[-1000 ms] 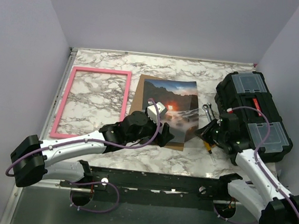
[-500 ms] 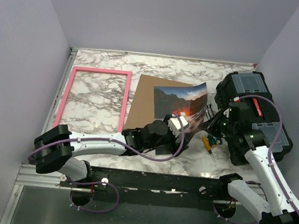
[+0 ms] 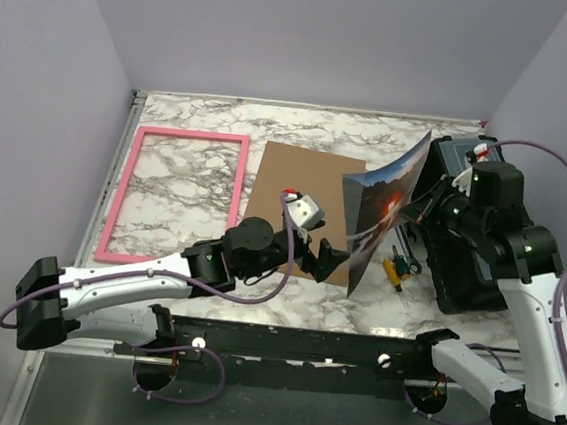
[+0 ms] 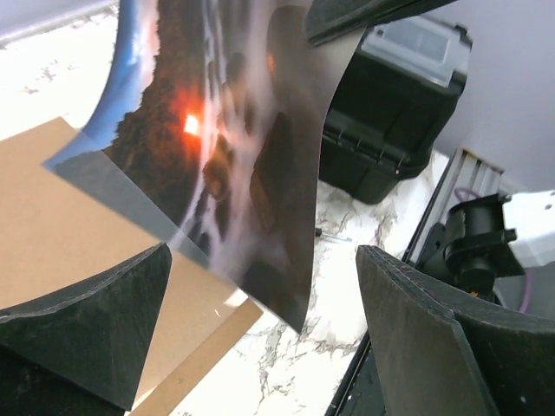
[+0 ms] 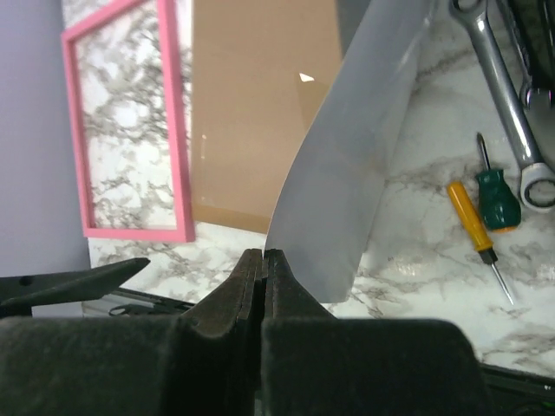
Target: Take the photo out of the frame
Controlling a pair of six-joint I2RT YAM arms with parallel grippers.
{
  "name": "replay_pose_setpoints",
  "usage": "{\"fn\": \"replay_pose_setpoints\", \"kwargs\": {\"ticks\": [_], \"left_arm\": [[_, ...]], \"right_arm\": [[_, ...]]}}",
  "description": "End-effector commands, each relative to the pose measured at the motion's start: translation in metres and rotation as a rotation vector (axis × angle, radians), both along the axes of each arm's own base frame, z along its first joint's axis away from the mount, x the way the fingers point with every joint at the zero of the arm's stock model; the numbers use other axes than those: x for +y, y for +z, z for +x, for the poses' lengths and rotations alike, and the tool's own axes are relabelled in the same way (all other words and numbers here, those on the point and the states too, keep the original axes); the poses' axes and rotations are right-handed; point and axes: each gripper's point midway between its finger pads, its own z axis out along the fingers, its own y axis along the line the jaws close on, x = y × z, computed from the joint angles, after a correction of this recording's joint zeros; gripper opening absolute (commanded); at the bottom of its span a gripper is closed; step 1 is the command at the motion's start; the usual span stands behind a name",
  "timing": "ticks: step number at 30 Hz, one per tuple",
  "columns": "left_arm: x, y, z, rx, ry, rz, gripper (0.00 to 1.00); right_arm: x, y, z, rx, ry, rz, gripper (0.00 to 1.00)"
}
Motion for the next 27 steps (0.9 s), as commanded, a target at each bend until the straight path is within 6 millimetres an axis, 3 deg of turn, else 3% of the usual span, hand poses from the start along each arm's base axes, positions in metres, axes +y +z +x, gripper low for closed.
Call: {"fn": "replay_pose_setpoints", "kwargs": {"ticks": [1,5,12,19,27], "left_arm": [[0.032,0.012,0.004,0.022,0.103,-0.023,0.91],[0.048,0.029,0.004,0.010,0.137,-0.068,0.91],[0.074,0.054,0.000,0.001,0.179,-0.155,0.91],[0.113,0.070,-0.002,-0.012,0.254,-0.221,0.91],[0.152,0.064,-0.006,0.016,0.335,-0.242,0.91]], "right_arm": [[-0.005,0.048,-0.004,-0.101,0.047,-0.041,0.01],[0.013,0.091,0.002,-0.219,0.139,0.020,0.00],[0.052,0.147,0.025,-0.372,0.310,0.157,0.01],[0.093,0.188,0.068,-0.467,0.427,0.356,0.01],[0.133,0.223,0.126,-0.509,0.504,0.515,0.01]]}}
